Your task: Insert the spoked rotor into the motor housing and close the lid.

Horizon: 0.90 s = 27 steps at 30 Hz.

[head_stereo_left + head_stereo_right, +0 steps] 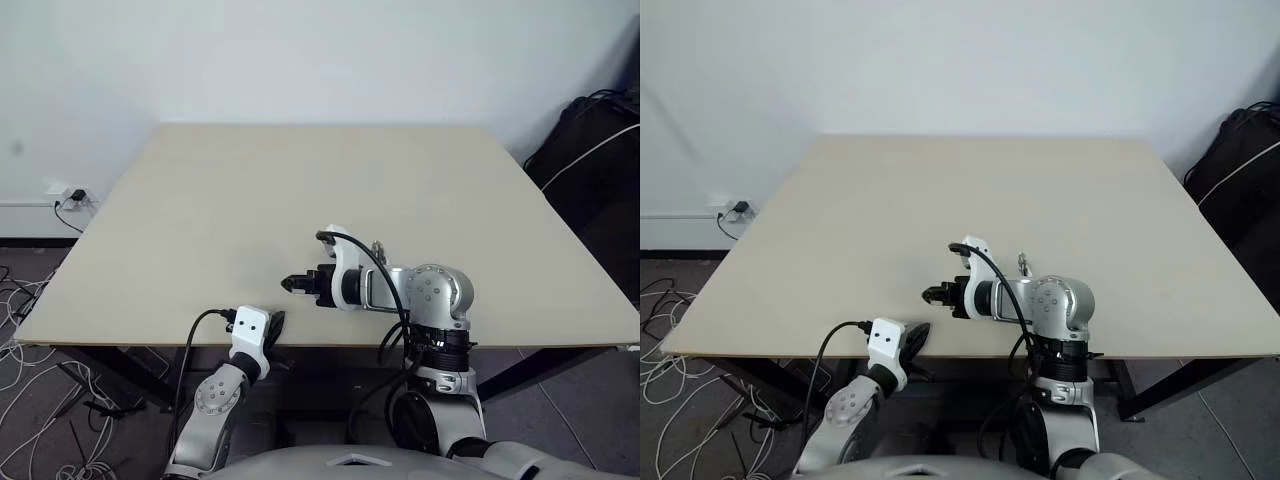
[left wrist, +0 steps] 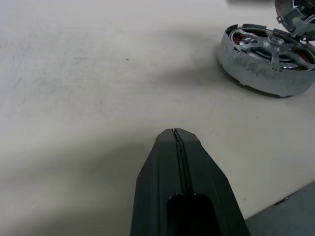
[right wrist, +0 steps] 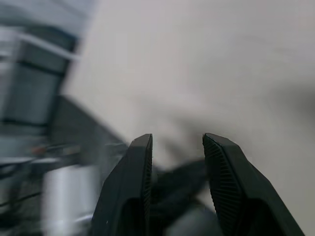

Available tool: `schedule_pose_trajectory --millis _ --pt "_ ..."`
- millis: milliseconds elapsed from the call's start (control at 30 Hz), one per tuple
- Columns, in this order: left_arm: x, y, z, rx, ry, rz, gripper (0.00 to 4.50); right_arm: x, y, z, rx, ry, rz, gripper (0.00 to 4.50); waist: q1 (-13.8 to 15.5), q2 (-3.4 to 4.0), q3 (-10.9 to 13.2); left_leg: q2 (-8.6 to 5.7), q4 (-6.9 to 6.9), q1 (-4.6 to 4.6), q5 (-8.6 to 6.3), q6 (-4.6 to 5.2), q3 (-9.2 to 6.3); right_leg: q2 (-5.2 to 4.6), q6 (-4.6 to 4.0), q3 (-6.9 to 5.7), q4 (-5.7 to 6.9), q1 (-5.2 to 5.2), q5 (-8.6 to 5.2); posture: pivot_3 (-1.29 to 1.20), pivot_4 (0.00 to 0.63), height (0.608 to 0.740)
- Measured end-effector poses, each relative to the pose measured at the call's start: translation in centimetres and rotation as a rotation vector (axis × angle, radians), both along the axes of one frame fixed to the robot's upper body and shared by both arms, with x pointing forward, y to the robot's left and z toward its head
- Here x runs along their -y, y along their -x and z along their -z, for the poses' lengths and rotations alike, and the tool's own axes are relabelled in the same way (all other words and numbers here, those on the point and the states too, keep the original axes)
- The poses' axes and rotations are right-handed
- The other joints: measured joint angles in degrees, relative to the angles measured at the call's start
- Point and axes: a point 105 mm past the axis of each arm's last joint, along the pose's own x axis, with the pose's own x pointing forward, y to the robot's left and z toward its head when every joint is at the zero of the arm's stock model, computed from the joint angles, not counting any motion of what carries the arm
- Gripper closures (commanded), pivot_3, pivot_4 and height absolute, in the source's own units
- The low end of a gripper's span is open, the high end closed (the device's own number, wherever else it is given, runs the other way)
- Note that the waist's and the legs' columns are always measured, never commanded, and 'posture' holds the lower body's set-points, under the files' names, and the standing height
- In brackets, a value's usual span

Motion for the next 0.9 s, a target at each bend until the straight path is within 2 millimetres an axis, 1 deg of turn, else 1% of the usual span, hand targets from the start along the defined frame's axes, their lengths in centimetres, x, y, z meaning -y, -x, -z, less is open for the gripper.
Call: schedule_pose_trajectory --millis 33,100,200,300,367,433,500,600,667,767,833,900 --pt "0.0 0.0 0.0 -0.001 0.0 0.001 4.5 0.0 0.1 -0.5 0.011 -0.033 -0.008 2.76 0.01 0.0 0.0 0.0 0.0 -0.01 0.0 0.0 0.0 0.0 0.01 0.0 -0.01 0.0 0.0 0.0 0.0 0.74" --pt "0.0 0.0 0.0 -0.002 -0.001 0.005 4.5 -0.1 0.2 -2.3 0.069 -0.115 -0.021 2.76 0.05 0.0 0.0 0.0 0.0 -0.02 0.0 0.01 -0.01 -0.01 0.02 -0.01 -0.05 0.0 0.01 0.0 0.0 0.74" --pt "0.0 0.0 0.0 0.0 -0.003 0.011 4.5 -0.2 -0.2 -4.6 0.183 -0.191 0.009 2.76 0.02 0.01 0.01 0.0 -0.01 -0.02 0.0 0.01 -0.01 -0.01 0.03 0.0 -0.06 -0.01 0.01 0.0 0.0 0.74" --pt "-0.1 -0.1 0.0 0.002 -0.007 0.019 4.5 -0.4 -1.3 -7.5 0.37 -0.237 0.093 2.76 -0.05 0.02 0.02 0.01 -0.03 -0.03 0.0 0.01 -0.01 0.0 0.04 0.01 -0.07 -0.04 0.01 0.0 0.0 0.74" --pt "-0.2 -0.1 -0.1 0.003 -0.012 0.021 4.5 -0.9 -1.8 -9.6 0.548 -0.23 0.151 2.76 -0.05 0.03 0.02 0.01 -0.04 -0.03 0.0 0.01 -0.01 0.02 0.04 0.0 -0.08 -0.05 0.0 0.0 0.0 0.74" --pt "-0.2 -0.2 -0.1 0.004 -0.015 0.024 4.5 -0.6 -2.3 -10.9 0.705 -0.193 0.215 2.76 0.16 -0.04 -0.01 -0.01 -0.03 -0.04 0.0 0.01 -0.01 0.02 0.04 -0.02 -0.15 -0.01 0.01 0.0 0.0 0.74" --pt "-0.2 -0.2 -0.1 0.004 -0.017 0.026 4.5 0.5 -3.0 -10.8 0.824 -0.123 0.297 2.76 0.61 -0.15 -0.05 -0.04 0.0 -0.03 -0.01 0.05 -0.01 -0.02 0.05 -0.03 -0.21 0.05 0.01 0.0 0.0 0.74" --pt "-0.3 -0.2 0.0 -0.008 -0.022 0.034 4.5 3.0 -4.4 -10.3 0.999 0.034 0.439 2.76 0.71 -0.17 0.0 -0.08 0.02 -0.03 0.0 0.09 0.06 -0.06 0.13 0.04 -0.21 0.04 0.06 0.0 0.0 0.74" --pt "-0.2 -0.2 0.0 -0.011 -0.022 0.038 4.5 4.8 -5.3 -10.1 1.116 0.169 0.529 2.76 0.68 -0.17 0.02 -0.06 0.02 0.0 0.0 0.08 0.06 -0.06 0.14 0.07 -0.18 0.04 0.08 0.0 0.0 0.74" --pt "0.0 -0.1 -0.1 -0.014 -0.019 0.05 4.5 7.1 -6.4 -10.0 1.246 0.363 0.634 2.76 0.73 -0.16 0.02 -0.02 0.01 0.03 0.02 0.06 0.06 -0.05 0.13 0.09 -0.15 0.05 0.07 0.0 0.0 0.74" --pt "0.2 -0.1 -0.1 -0.016 -0.017 0.057 4.5 8.7 -7.1 -9.5 1.277 0.489 0.696 2.76 0.83 -0.16 0.02 -0.01 0.0 0.03 0.02 0.05 0.06 -0.05 0.13 0.19 -0.15 0.04 0.07 0.0 0.0 0.74" --pt "0.3 -0.1 -0.2 -0.015 -0.017 0.059 4.5 10.4 -7.7 -8.6 1.275 0.607 0.74 2.76 0.94 -0.16 0.02 -0.01 0.0 0.03 0.02 0.05 0.07 -0.05 0.11 0.22 -0.16 0.04 0.07 0.0 0.0 0.74"
